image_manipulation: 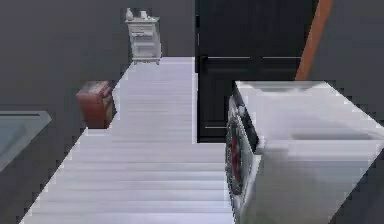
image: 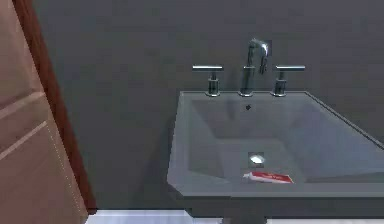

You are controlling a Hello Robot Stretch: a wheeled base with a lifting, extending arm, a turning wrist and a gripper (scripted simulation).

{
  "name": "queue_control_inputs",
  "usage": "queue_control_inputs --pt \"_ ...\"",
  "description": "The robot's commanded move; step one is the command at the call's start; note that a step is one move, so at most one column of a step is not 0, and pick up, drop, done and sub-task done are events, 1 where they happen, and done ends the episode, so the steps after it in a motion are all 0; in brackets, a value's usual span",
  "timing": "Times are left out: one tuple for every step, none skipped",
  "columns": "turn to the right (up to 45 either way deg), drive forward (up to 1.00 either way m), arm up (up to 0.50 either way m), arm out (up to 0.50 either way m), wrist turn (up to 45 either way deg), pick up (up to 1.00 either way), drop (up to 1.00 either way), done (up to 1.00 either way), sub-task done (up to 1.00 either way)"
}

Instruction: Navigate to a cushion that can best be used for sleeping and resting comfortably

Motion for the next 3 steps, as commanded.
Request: queue_control_inputs --pt "-45.0 0.00 0.00 0.00 0.0 0.00 0.00 0.00 0.00" --pt "-45.0 0.00 0.00 0.00 0.0 0.00 0.00 0.00 0.00" --pt "0.0 0.60 0.00 0.00 0.0 0.00 0.00 0.00 0.00"
